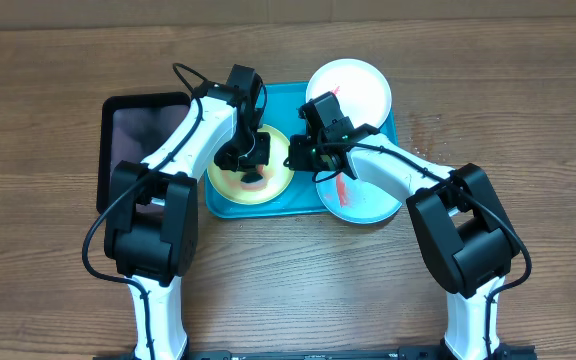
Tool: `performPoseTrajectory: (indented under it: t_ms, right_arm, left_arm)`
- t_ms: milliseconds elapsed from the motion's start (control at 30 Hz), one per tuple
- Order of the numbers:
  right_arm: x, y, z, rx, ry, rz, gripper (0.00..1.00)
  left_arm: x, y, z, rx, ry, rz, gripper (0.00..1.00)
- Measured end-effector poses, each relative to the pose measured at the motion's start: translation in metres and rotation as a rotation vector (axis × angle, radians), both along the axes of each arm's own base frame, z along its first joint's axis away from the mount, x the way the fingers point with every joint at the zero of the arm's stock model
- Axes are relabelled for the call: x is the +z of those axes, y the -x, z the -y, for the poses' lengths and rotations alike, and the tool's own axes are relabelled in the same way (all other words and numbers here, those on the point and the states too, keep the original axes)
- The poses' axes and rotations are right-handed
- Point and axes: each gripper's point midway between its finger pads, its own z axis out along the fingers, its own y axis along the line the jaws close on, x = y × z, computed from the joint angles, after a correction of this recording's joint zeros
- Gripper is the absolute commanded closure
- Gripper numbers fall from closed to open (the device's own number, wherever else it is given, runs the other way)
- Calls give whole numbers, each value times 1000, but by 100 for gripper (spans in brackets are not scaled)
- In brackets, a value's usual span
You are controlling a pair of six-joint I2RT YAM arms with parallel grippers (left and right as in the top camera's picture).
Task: Clean dirty plates on tray and stack at the side
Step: 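Scrub the yellow plate with the sponge in the left gripper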
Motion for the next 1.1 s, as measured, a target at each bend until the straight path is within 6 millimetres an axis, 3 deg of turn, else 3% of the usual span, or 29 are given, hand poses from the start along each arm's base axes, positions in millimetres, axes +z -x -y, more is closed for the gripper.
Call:
performPoseTrajectory:
  t_ms: [100,333,567,1100]
  right_arm:
    - [0,0,0,0,0,0,96]
    - [0,0,0,0,0,0,96]
    - [0,0,0,0,-1,1,96]
    - [0,0,0,0,-1,2,96]
  left_arm:
    - [0,3,-3,27,-19,-12,96]
    - [2,4,13,-87,82,-11,96]
    - [3,2,17,-105,104,-2,96]
    - [0,-4,-2,-2,-15,17,96]
